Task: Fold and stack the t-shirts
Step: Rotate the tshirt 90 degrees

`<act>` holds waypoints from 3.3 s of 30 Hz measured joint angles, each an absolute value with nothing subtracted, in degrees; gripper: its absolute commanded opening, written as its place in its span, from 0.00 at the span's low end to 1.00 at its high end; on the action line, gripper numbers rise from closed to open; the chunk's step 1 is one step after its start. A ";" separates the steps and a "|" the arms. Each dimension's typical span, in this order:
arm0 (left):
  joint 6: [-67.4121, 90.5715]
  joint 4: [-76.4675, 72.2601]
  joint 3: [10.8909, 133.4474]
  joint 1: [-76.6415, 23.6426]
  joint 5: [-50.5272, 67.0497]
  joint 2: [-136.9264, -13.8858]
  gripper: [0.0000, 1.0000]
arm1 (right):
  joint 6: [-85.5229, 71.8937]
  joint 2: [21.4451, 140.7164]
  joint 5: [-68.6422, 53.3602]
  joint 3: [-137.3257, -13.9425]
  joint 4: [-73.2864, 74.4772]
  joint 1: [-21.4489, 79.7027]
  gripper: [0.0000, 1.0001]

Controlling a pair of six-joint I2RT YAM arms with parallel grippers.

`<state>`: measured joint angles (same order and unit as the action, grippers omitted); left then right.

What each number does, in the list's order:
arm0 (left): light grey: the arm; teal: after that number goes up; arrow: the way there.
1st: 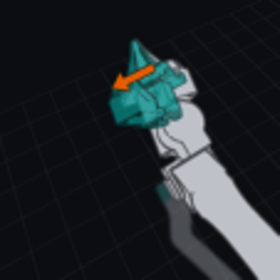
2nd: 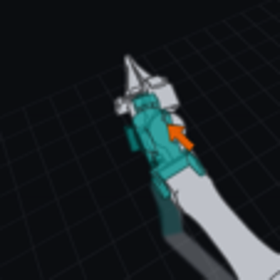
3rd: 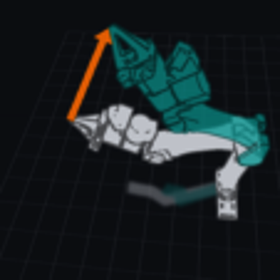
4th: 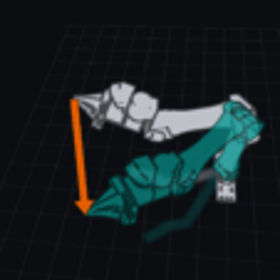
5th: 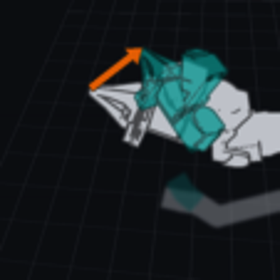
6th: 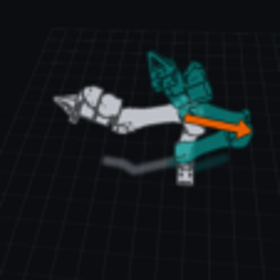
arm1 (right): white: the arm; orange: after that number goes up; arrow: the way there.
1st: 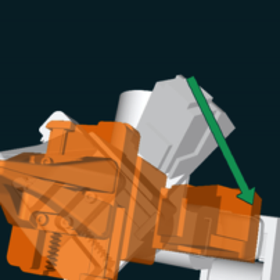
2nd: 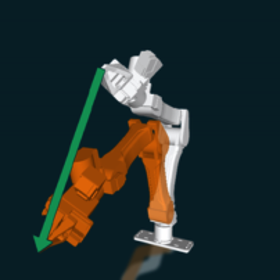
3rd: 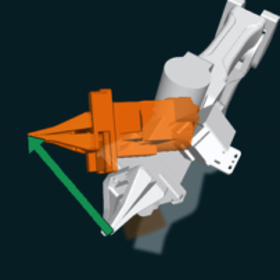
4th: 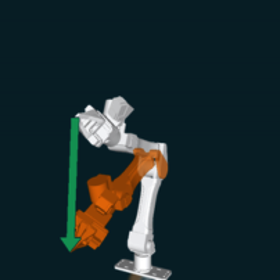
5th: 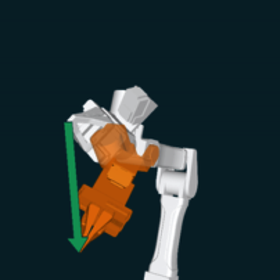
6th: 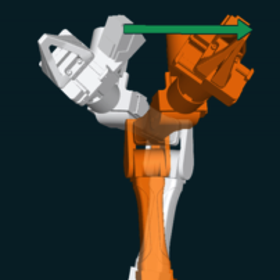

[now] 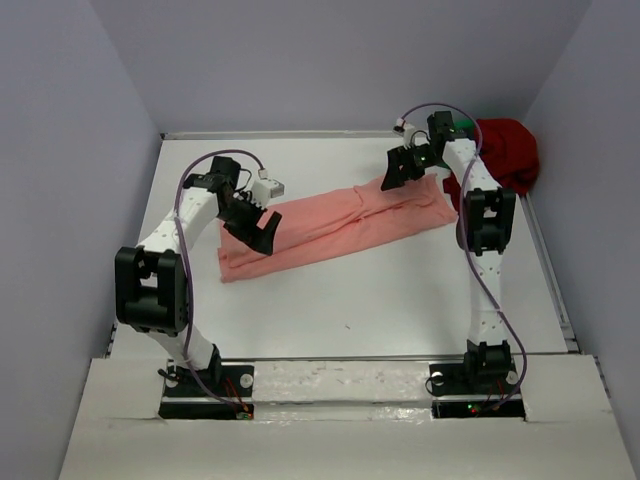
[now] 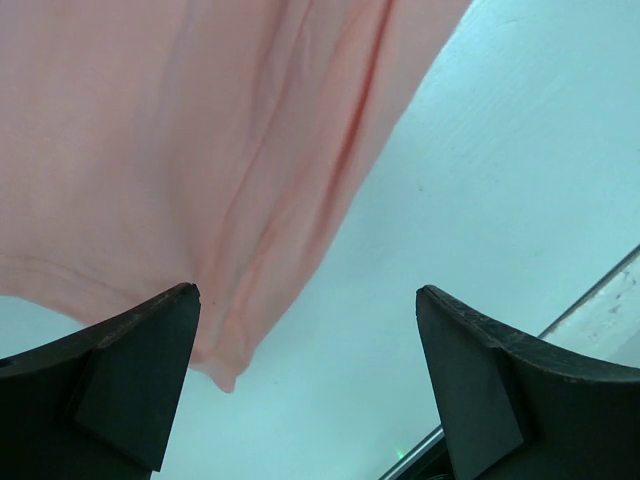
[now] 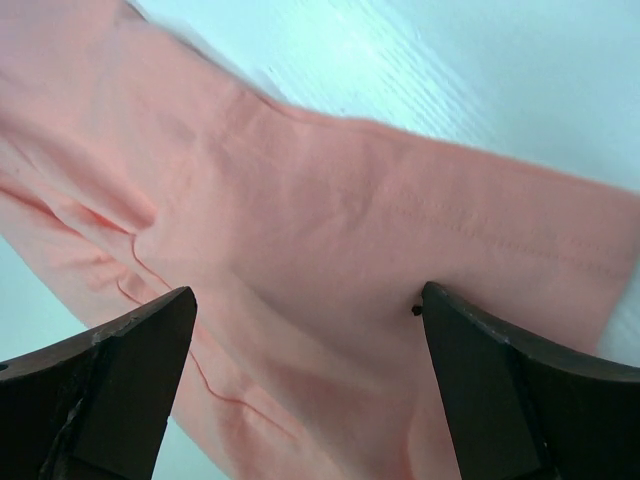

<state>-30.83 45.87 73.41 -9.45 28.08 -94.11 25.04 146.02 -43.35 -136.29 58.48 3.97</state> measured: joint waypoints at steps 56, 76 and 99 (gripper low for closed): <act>-29.93 25.56 66.96 -10.44 9.65 -104.14 0.99 | 23.00 146.91 -35.33 -137.36 54.13 4.16 1.00; -28.53 36.60 72.84 -11.81 18.35 -92.12 0.99 | 20.34 138.47 -45.25 -126.13 47.20 4.16 1.00; -30.24 27.68 68.90 -16.40 21.17 -99.04 0.99 | 32.23 127.66 -17.96 -110.50 41.17 11.14 1.00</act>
<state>-30.24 27.68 68.90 -16.40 21.17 -99.04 32.23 127.66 -17.96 -110.50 41.17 11.14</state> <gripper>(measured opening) 0.989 0.994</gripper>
